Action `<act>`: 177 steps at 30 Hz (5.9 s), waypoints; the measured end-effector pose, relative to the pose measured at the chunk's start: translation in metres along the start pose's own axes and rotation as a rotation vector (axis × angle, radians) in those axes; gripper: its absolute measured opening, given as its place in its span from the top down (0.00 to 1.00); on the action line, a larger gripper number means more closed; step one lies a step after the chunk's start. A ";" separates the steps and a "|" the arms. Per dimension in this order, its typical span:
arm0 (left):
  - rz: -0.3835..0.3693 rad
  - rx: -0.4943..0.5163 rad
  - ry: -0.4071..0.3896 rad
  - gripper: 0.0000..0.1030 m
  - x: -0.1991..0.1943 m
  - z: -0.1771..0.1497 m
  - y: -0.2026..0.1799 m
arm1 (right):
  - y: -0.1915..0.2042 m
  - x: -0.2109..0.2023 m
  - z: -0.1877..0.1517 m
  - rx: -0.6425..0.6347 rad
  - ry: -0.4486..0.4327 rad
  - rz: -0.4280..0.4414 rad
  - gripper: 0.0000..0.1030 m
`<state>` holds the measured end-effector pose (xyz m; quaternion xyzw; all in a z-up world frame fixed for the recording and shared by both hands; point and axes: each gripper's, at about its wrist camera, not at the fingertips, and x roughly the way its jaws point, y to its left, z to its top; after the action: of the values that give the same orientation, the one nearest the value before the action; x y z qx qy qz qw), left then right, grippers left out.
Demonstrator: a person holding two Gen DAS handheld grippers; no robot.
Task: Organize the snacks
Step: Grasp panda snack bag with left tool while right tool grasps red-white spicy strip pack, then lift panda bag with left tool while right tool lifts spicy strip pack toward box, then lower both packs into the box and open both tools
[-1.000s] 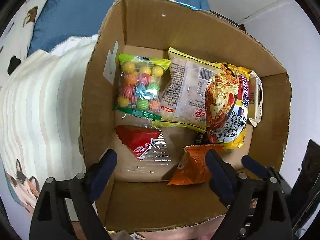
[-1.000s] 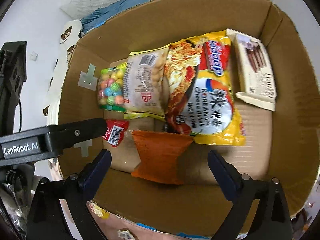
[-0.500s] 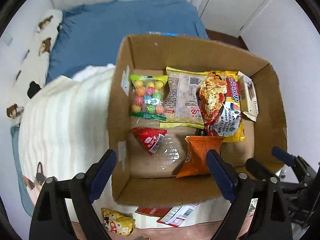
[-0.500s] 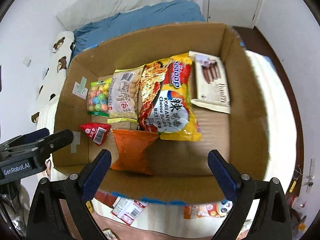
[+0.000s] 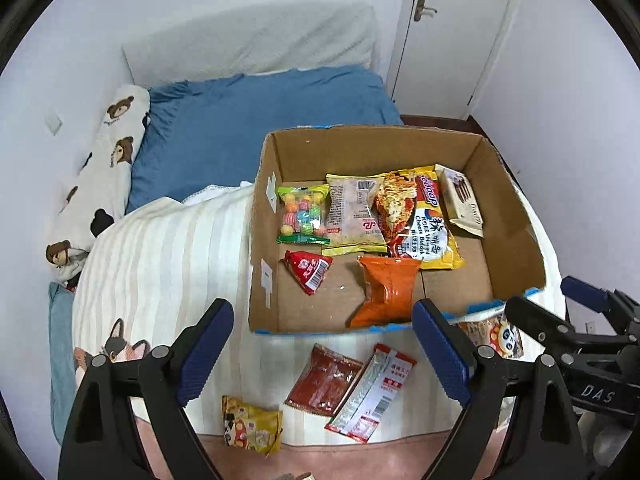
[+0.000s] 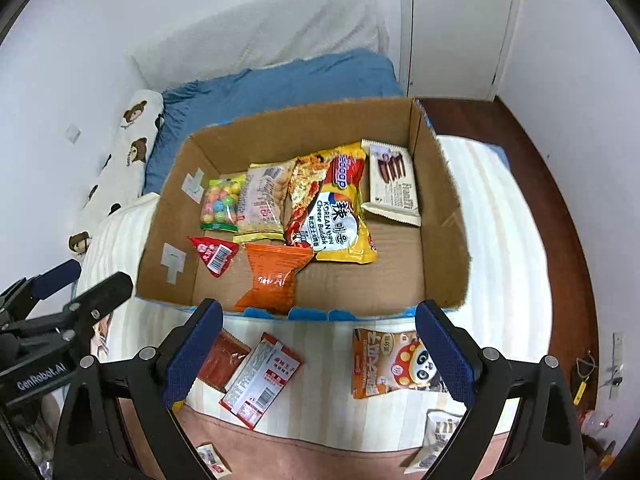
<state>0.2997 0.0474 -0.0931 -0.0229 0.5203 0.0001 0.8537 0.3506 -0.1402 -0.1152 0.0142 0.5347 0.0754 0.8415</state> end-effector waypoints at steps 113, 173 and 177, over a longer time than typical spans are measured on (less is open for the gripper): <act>-0.256 -0.787 0.482 0.45 0.138 -0.231 0.093 | 0.037 0.129 -0.212 0.103 0.360 0.127 0.55; -0.223 -0.182 0.486 0.54 0.180 0.054 -0.003 | -0.044 0.132 0.088 -0.057 0.203 -0.069 0.55; -0.221 -0.211 0.535 0.34 0.201 0.046 0.001 | -0.048 0.158 0.081 -0.034 0.323 -0.049 0.27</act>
<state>0.4327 0.0452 -0.2504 -0.1669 0.7180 -0.0446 0.6743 0.4948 -0.1601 -0.2277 -0.0256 0.6620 0.0651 0.7462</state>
